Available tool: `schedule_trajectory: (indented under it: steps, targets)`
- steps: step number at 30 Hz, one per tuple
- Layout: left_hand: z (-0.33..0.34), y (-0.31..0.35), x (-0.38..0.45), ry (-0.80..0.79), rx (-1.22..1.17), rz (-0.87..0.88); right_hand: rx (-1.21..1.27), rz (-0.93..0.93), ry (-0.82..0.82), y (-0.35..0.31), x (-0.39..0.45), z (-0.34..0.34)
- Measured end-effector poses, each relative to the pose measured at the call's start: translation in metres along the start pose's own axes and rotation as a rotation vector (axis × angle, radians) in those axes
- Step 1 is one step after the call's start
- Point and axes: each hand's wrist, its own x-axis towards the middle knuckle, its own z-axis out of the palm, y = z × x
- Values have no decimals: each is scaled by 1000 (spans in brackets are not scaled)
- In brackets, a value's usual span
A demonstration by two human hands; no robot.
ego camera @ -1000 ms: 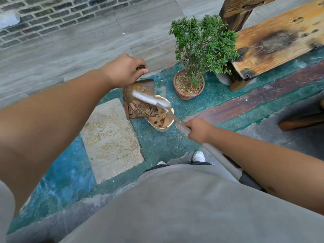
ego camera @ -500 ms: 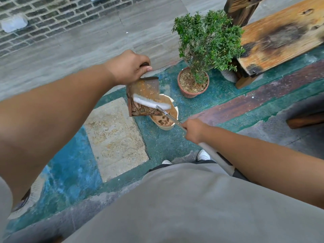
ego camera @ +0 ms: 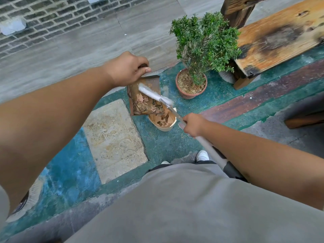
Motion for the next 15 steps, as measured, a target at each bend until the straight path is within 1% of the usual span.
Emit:
schedule_trajectory:
  steps: [4,7,9,15]
  targets:
    - [4,4,1,-11,2,36,-83,-20,-37,6,-12,16]
    - [7,5,-1,-42,30,59,-182,-19,-73,15,-24,20]
    - [8,3,-4,-34,26,62,-201,-12,-85,22,-32,19]
    - [14,1,-12,-7,8,38,-216,-14,-8,23,-34,-3]
